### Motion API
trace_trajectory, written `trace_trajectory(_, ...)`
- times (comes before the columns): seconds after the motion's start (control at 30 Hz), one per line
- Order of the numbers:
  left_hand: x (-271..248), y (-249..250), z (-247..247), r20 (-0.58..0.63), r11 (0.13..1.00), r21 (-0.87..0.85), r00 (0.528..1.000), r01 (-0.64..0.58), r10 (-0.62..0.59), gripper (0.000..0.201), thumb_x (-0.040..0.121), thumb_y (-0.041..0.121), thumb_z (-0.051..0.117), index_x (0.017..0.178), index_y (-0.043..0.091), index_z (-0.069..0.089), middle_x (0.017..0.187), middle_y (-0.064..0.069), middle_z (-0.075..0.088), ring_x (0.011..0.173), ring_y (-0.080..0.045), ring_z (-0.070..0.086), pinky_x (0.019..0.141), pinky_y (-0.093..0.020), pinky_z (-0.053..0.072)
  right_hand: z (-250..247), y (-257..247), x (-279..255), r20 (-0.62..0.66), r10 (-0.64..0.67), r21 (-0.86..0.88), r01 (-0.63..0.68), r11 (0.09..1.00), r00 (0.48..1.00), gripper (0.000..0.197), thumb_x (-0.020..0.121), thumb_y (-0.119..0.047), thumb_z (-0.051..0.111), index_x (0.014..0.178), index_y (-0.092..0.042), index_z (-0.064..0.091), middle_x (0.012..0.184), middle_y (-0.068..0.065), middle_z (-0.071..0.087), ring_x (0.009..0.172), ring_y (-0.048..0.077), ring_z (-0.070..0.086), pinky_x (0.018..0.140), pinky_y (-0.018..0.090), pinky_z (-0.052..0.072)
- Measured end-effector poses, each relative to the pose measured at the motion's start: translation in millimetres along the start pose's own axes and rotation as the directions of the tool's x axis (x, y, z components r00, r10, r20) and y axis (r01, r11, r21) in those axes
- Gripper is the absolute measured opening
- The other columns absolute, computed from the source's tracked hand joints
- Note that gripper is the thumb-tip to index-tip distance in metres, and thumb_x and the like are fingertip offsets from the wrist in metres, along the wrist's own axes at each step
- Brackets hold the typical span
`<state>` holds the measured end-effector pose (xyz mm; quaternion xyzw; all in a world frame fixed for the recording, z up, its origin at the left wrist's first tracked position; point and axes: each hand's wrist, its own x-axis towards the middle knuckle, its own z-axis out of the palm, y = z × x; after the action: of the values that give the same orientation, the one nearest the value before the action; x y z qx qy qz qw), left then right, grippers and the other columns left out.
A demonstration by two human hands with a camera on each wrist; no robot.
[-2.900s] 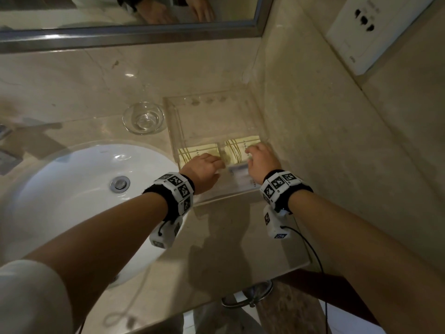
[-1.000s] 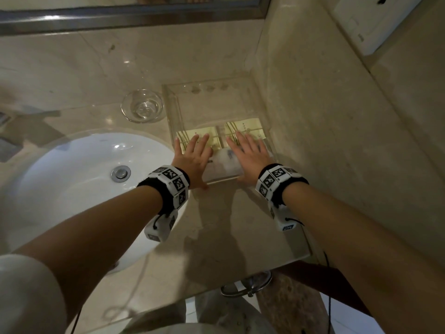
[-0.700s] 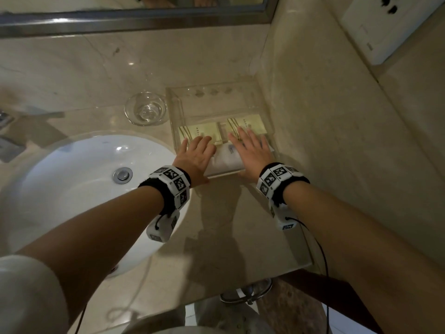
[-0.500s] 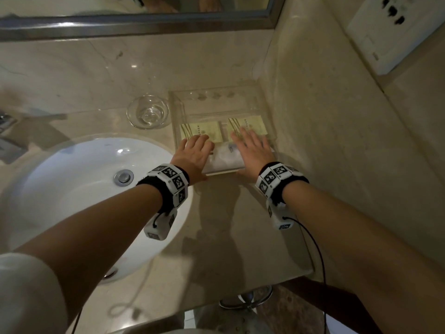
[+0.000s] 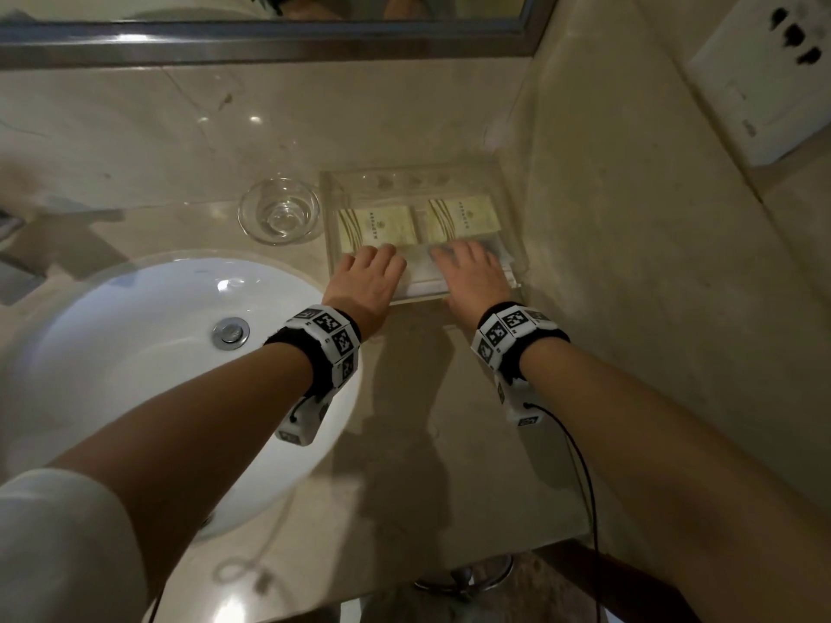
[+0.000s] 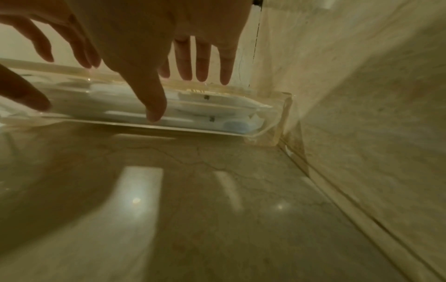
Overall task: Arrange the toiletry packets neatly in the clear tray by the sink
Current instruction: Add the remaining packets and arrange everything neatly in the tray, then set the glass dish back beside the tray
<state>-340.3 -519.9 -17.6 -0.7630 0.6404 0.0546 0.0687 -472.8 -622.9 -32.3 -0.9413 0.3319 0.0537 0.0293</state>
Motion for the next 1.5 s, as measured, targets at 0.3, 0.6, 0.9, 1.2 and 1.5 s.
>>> trace_trajectory(0.3, 9, -3, 1, -0.044, 1.000, 0.023, 0.999, 0.002, -0.001, 0.044, 0.088, 0.006, 0.039, 0.131, 0.010, 0.032, 0.142, -0.010, 0.033, 0.122, -0.032, 0.037, 0.095, -0.040, 0.035, -1, -10, 10, -0.149, -0.001, -0.006, 0.000, 1.000, 0.989, 0.049, 0.074, -0.004, 0.029, 0.110, -0.007, 0.062, 0.099, 0.012, 0.063, 0.089, 0.030, 0.061, 0.071, 0.035, 0.049)
trace_trajectory(0.6, 14, -5, 11, -0.069, 1.000, 0.004, 0.997, 0.016, -0.016, 0.044, 0.085, 0.002, 0.044, 0.128, 0.009, 0.039, 0.140, -0.013, 0.039, 0.114, -0.034, 0.043, 0.092, -0.042, 0.037, 3, -13, 10, -0.124, -0.023, -0.085, 0.012, 0.996, 0.992, 0.024, 0.068, -0.006, 0.050, 0.085, -0.012, 0.065, 0.079, 0.005, 0.063, 0.070, 0.022, 0.062, 0.060, 0.026, 0.049)
trace_trajectory(0.9, 0, -27, 6, -0.102, 0.994, -0.098, 0.993, 0.041, -0.051, 0.057, 0.089, 0.053, 0.041, 0.126, 0.010, 0.041, 0.133, -0.009, 0.045, 0.118, -0.029, 0.044, 0.093, -0.040, 0.036, -16, -14, 8, 0.084, 0.037, -0.047, -0.033, 0.998, 0.996, 0.065, 0.085, -0.039, 0.060, 0.137, -0.010, 0.036, 0.130, 0.010, 0.043, 0.119, 0.027, 0.043, 0.096, 0.037, 0.038)
trace_trajectory(1.2, -65, -93, -16, -0.072, 0.910, -0.280, 0.939, 0.305, -0.337, 0.035, 0.098, 0.034, 0.033, 0.116, 0.008, 0.047, 0.117, -0.013, 0.058, 0.106, -0.033, 0.056, 0.078, -0.038, 0.043, -54, -58, 11, 0.035, 0.048, 0.021, -0.049, 0.999, 0.998, 0.054, 0.101, -0.041, 0.019, 0.119, -0.005, 0.056, 0.123, 0.014, 0.057, 0.114, 0.030, 0.050, 0.094, 0.039, 0.040)
trace_trajectory(1.5, -175, -178, -1, 0.074, 0.670, -0.344, 0.730, 0.658, -0.679, 0.031, 0.097, 0.029, 0.037, 0.112, 0.005, 0.050, 0.109, -0.020, 0.063, 0.100, -0.039, 0.058, 0.079, -0.041, 0.046, -77, -157, 44, -0.013, -0.062, 0.153, 0.063, 0.986, 0.998, 0.038, 0.097, -0.033, 0.038, 0.121, -0.007, 0.053, 0.126, 0.012, 0.057, 0.117, 0.031, 0.050, 0.097, 0.041, 0.041)
